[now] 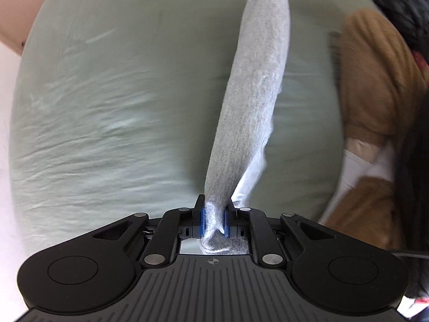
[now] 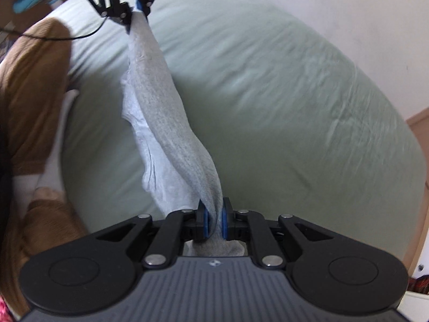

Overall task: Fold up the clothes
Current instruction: 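Grasp the bundle's end with both grippers and fold it over lengthwise, then lay the folded end down and open both grippers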

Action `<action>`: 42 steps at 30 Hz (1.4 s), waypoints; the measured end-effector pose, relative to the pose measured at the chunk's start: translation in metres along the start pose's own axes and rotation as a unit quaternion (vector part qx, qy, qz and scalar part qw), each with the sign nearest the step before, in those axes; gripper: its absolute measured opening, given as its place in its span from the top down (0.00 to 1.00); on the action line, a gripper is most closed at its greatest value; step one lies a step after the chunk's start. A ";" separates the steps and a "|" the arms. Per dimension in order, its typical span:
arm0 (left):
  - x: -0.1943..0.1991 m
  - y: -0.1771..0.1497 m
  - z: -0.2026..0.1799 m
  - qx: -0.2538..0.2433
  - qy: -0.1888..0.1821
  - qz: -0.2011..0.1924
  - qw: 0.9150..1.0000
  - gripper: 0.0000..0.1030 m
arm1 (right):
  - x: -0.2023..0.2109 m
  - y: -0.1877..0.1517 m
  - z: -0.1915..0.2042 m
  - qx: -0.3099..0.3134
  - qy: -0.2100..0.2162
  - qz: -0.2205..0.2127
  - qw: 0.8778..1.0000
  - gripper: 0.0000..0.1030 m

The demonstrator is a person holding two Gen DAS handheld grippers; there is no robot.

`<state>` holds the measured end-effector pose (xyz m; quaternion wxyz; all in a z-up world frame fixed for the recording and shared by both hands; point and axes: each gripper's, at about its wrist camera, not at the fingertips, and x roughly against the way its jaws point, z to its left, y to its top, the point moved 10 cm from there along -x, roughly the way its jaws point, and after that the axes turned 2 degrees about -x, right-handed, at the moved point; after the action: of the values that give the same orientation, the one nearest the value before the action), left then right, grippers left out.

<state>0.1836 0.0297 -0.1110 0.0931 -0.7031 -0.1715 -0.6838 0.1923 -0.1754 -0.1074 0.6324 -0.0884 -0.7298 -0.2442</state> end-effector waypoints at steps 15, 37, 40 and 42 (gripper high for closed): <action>-0.096 0.025 0.132 0.080 -0.035 -0.010 0.996 0.86 | -0.108 0.025 -0.139 -0.106 0.046 0.009 0.993 0.83; -0.024 -0.001 0.143 0.158 0.082 -0.079 0.981 0.55 | -0.047 0.001 -0.166 -0.186 -0.052 -0.075 0.978 0.71; -0.038 0.008 0.121 0.148 0.058 -0.084 0.984 0.55 | -0.060 0.006 -0.151 -0.186 -0.028 -0.081 0.979 0.84; -0.050 0.007 0.116 0.149 0.055 -0.075 0.984 0.55 | -0.073 0.008 -0.146 -0.186 -0.034 -0.070 0.980 0.85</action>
<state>0.2939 0.0595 -0.1650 0.1542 -0.6281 -0.3184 -0.6931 0.3377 -0.2242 -0.1642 0.5612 -0.1613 -0.6972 -0.4158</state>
